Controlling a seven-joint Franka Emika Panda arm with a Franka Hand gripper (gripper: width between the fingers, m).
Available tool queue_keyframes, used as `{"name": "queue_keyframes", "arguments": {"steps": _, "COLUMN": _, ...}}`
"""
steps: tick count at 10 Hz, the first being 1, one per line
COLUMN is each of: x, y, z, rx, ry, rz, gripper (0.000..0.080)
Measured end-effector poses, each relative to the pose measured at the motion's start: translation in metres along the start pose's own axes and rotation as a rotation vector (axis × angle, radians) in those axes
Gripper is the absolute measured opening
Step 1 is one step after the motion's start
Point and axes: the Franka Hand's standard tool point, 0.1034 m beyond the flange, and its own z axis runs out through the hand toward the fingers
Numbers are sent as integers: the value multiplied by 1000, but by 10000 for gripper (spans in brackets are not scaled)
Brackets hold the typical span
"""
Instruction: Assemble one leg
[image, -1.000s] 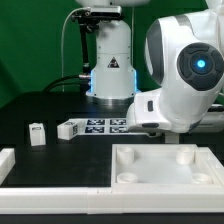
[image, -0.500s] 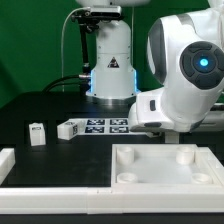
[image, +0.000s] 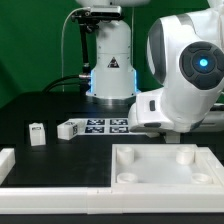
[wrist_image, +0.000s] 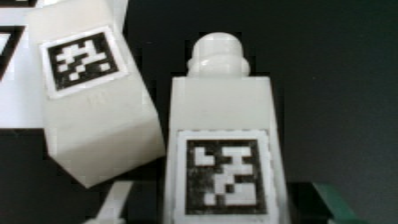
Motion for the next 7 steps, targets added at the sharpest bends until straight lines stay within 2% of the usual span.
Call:
{"name": "queue_keyframes", "arguments": {"steps": 3, "x": -2, "y": 0, "z": -1, "rx": 0, "ry": -3, "rz": 0, "gripper": 290}}
{"name": "queue_keyframes", "arguments": {"steps": 6, "x": -28, "y": 3, "z": -33, "rx": -7, "ry": -23, "rz": -4, "gripper": 291}}
{"name": "queue_keyframes", "arguments": {"steps": 7, "x": -32, "y": 3, "z": -42, "rx": -11, "ry": -22, "rz": -7, "gripper": 291}}
